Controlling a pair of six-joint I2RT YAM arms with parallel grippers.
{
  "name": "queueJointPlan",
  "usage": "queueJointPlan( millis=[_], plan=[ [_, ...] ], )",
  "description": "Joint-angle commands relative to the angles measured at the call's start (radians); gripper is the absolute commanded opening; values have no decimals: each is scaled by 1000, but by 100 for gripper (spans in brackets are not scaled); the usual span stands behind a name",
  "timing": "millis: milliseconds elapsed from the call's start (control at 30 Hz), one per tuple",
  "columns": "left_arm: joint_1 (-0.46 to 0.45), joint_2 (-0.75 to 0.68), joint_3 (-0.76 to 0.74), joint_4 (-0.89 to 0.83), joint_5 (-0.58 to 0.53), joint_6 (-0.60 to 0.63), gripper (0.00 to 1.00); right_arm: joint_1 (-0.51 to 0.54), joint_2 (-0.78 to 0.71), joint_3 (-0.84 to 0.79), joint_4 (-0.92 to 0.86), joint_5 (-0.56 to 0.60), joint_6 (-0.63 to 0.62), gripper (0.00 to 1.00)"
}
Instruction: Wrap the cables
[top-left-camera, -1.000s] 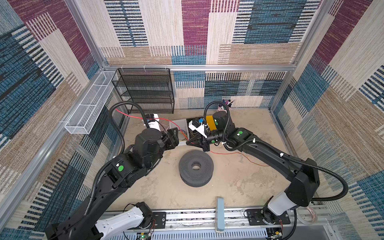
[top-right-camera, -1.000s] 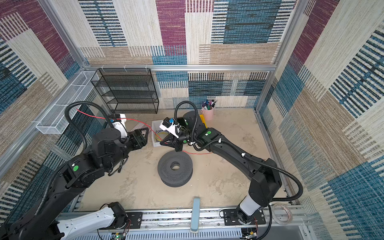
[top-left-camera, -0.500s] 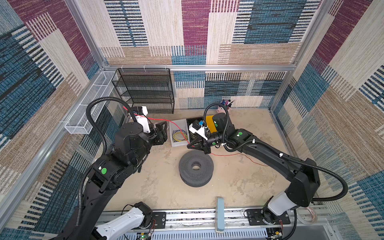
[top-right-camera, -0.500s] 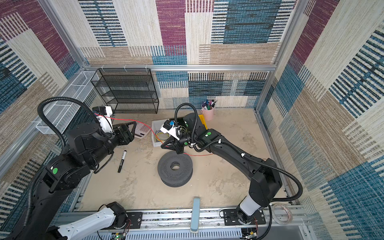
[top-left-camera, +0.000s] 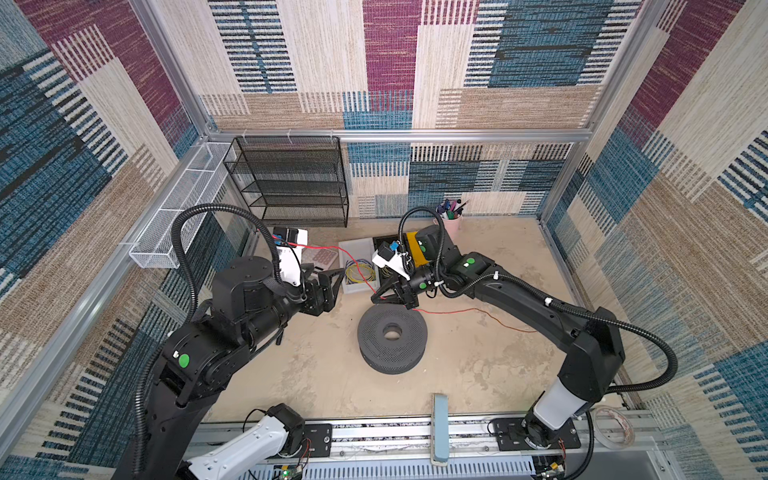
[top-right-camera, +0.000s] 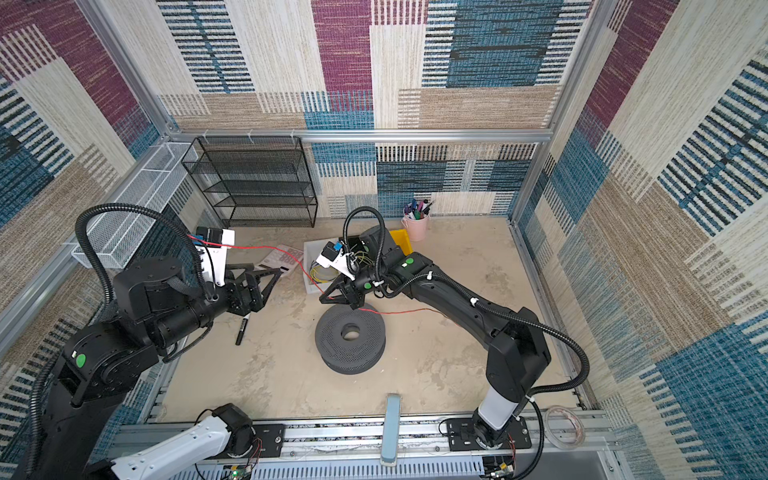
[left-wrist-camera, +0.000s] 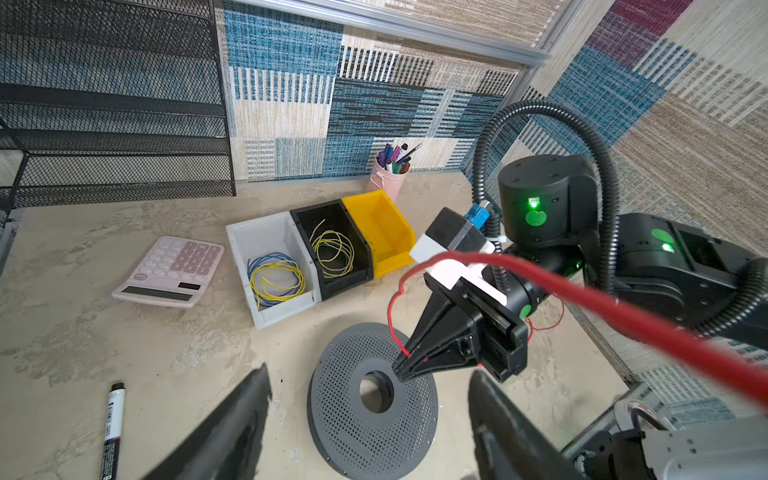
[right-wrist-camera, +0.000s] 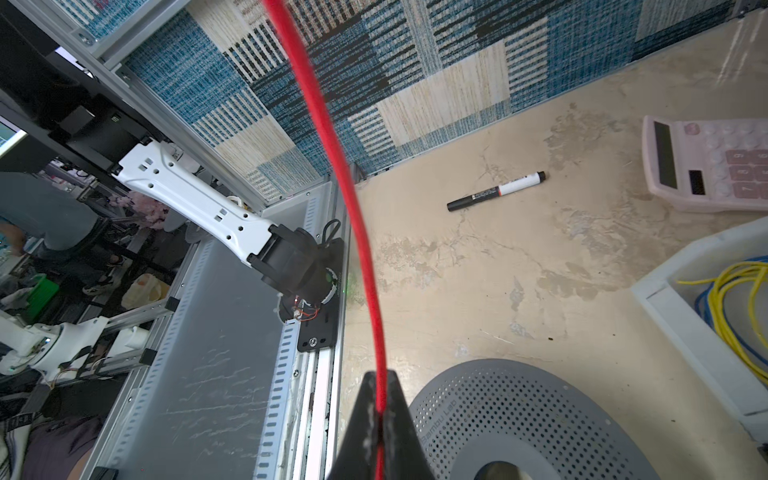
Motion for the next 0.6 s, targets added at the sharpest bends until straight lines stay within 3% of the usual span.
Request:
queueJointPlan(
  millis=[0, 133, 300, 400, 567],
  plan=[
    [2, -10, -3, -17, 22, 63, 76, -1, 9, 27, -21, -21, 26, 0],
    [2, -79, -32, -51, -59, 58, 75, -4, 34, 76, -47, -5, 64, 0],
    [2, -56, 95, -231, -343, 23, 78, -6, 54, 84, -81, 80, 54, 0],
    [2, -7, 189, -327, -459, -9, 78, -6, 52, 59, -81, 109, 49, 0],
    [2, -8, 221, -303, -453, -22, 79, -7, 41, 39, -64, 116, 51, 0]
  ],
)
